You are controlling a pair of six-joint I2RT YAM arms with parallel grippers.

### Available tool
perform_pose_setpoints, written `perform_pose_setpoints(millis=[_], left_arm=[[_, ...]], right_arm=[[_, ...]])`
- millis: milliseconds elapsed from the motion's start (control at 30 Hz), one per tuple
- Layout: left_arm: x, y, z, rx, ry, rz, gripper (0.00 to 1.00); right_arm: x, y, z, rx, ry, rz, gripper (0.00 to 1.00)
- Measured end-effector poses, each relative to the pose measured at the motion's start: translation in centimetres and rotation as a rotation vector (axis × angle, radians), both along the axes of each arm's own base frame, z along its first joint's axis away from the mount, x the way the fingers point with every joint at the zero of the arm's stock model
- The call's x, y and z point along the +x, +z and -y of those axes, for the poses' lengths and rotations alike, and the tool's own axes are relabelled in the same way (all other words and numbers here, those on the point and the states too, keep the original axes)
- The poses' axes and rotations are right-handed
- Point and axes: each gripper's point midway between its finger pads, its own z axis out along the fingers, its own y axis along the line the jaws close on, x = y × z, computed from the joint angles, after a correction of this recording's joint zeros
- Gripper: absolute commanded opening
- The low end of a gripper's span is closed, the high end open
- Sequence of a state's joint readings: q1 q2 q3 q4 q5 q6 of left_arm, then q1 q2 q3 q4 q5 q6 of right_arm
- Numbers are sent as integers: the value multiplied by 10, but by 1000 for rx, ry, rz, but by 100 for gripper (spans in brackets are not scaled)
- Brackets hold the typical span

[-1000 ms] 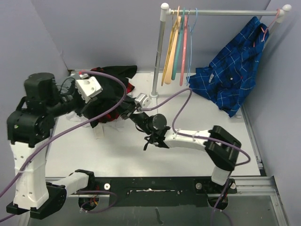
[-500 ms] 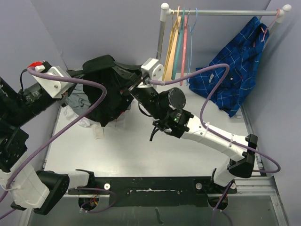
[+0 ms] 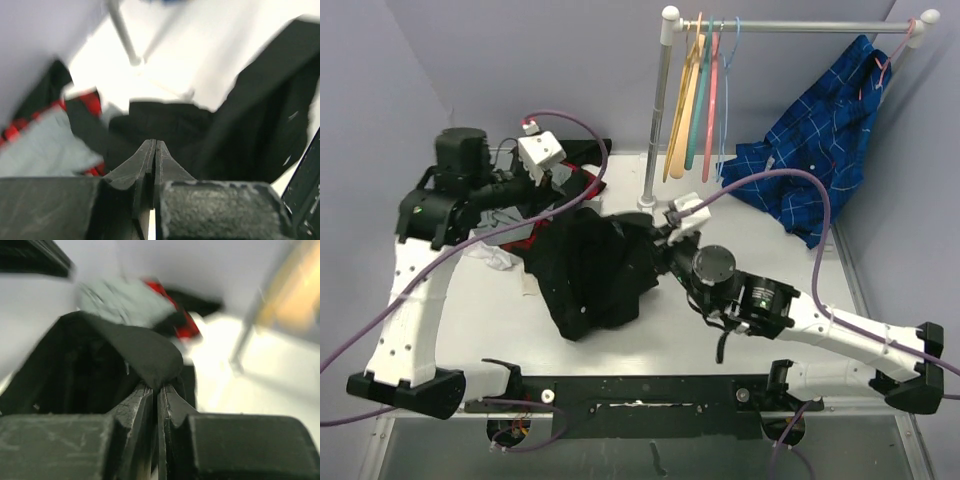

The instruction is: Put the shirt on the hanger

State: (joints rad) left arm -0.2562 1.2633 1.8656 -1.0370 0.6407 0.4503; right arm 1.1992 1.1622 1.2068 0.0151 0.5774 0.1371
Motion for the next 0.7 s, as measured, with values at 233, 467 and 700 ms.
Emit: perform_pose_setpoints(millis=[233,467,700], left_arm=[[9,-155,25,199,33,-333,0],[-36,-191,93,209,-279,-486,18],[-60,-226,102,306,-433,-508,23]], right_arm=[[-14,-154,114,-103,-378,-381,0],[-23,-211,168,-126,-614,-457,0],[-50,-280,165,-101,-297,-414,0]])
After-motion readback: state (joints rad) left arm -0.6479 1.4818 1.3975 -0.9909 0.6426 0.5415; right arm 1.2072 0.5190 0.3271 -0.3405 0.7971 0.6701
